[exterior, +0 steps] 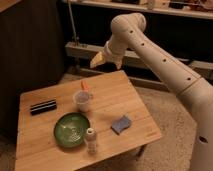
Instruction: Place the pepper in the ceramic cup
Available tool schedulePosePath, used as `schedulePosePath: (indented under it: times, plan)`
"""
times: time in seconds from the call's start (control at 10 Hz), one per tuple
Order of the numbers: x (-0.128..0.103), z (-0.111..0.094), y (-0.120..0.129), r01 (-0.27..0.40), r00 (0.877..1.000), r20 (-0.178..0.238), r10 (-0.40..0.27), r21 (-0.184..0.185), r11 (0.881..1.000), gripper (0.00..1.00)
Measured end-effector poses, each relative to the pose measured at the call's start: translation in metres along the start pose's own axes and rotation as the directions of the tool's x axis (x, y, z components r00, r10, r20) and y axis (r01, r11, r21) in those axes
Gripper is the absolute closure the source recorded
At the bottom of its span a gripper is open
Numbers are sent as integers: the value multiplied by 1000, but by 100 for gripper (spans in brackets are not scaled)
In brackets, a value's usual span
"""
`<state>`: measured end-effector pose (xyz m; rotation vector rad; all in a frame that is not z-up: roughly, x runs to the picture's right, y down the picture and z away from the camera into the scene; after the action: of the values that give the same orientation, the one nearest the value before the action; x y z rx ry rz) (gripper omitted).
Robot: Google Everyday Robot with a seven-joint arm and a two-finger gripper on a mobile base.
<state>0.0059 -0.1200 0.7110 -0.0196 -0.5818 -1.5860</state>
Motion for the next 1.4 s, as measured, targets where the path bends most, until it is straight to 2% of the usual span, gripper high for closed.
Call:
schedulePosePath:
  times: [1.1,1.3,1.4]
  plan:
    - [2,2,1,-7,1000,5,7,8,1000,20]
    - [6,22,1,-17,1000,24,16,38,999,20]
    - [7,46,0,-24,999,36,21,61,998,20]
